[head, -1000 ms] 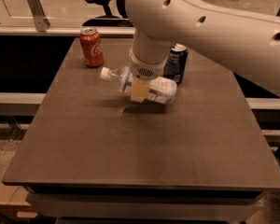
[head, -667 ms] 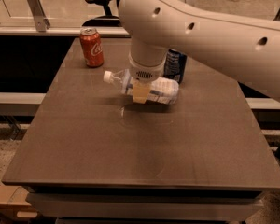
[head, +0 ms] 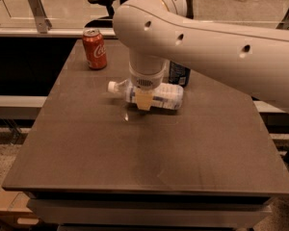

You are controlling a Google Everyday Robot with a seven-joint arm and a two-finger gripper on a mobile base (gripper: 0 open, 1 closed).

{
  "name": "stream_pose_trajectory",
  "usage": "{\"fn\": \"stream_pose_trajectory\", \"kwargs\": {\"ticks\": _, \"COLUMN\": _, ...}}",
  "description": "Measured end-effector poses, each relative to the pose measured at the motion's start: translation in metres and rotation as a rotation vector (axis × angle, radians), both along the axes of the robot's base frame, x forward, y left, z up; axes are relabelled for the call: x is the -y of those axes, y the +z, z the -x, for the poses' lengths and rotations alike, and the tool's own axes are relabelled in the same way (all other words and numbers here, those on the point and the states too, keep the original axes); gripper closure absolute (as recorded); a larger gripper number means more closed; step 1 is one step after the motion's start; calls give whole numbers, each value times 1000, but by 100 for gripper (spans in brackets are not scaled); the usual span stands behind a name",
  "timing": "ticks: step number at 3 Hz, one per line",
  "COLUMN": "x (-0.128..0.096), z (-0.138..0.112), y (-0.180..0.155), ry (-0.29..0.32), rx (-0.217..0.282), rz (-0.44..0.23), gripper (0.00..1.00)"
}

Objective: Knock blue plastic bottle over

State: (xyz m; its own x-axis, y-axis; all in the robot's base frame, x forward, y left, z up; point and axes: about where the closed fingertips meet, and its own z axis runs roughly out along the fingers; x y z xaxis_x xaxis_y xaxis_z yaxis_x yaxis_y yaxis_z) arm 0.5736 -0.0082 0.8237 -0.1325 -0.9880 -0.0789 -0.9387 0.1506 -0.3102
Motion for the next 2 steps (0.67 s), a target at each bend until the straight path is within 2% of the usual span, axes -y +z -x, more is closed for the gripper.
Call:
{"fn": "stream_pose_trajectory", "kwargs": {"ticks": 1, "x": 0, "z": 0, "y": 5, "ry": 0, "rx": -2, "rz": 0, "gripper": 100}}
{"fn": "stream_pose_trajectory", "kwargs": {"ticks": 2, "x": 0, "z": 1, "y": 4, "ry": 0, "rx": -2, "rz": 1, "gripper": 82}}
